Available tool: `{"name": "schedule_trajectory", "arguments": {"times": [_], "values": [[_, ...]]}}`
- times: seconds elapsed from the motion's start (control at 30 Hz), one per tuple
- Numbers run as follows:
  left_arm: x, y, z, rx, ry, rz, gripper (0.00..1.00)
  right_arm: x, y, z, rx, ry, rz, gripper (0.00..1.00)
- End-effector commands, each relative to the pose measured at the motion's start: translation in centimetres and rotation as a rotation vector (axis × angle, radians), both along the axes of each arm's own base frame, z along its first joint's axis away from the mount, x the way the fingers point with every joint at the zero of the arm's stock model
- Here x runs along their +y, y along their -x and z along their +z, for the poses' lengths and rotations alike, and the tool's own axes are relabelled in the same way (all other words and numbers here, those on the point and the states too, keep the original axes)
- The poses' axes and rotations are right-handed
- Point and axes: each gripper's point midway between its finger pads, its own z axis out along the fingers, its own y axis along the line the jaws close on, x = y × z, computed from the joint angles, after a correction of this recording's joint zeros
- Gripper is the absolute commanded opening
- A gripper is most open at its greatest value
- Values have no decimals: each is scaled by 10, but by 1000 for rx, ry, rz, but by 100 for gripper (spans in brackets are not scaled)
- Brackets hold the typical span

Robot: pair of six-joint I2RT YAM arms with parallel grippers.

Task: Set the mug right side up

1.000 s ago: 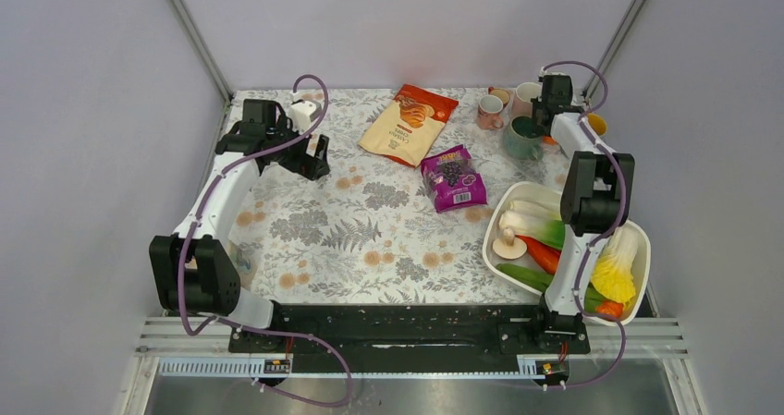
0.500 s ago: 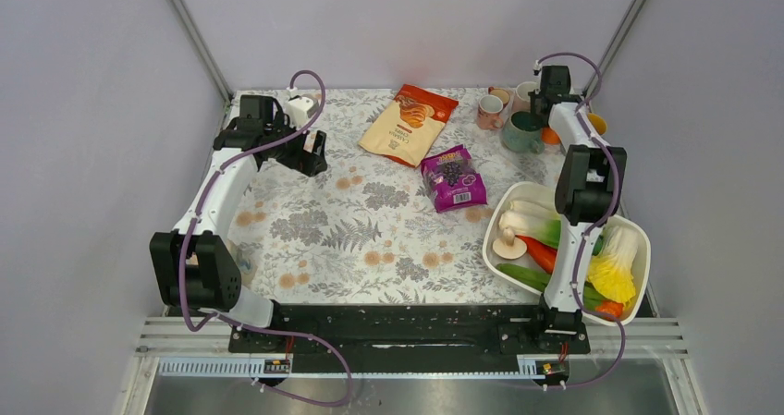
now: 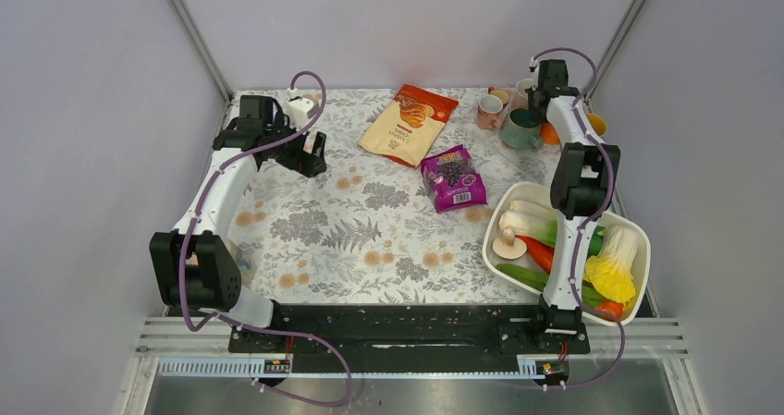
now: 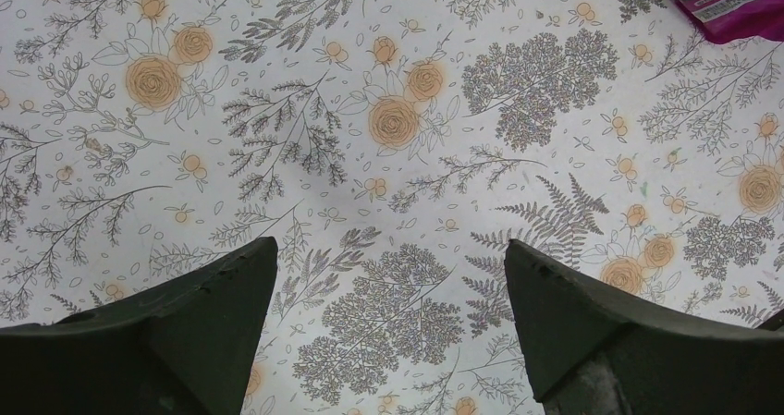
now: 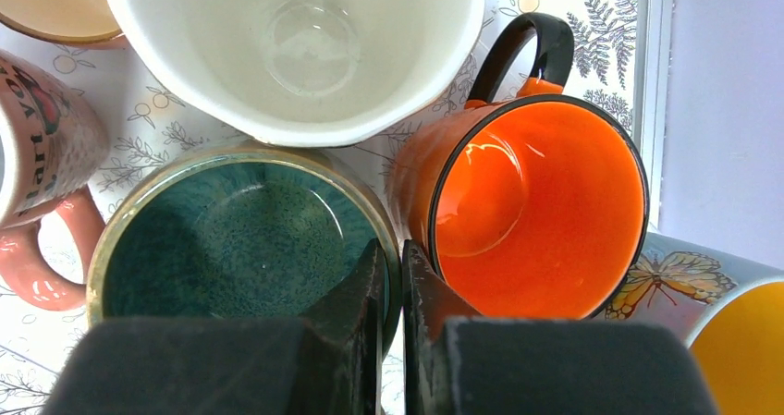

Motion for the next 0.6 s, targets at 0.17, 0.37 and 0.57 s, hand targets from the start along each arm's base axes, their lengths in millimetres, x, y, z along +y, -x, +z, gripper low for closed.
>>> {"name": "schedule_trajectory", "arguments": {"times": [0.17,0.37,0.57], "values": [[0,-9,22,-68,3,-19,96,10,4,36,-73,9,40,30],[3,-4,24,-67,-16,-26,96,13,9,48,-92,-5,46,43],[16,13,33,-39,-102,-45,99,21,22,94,-183,-11,49,63]]}}
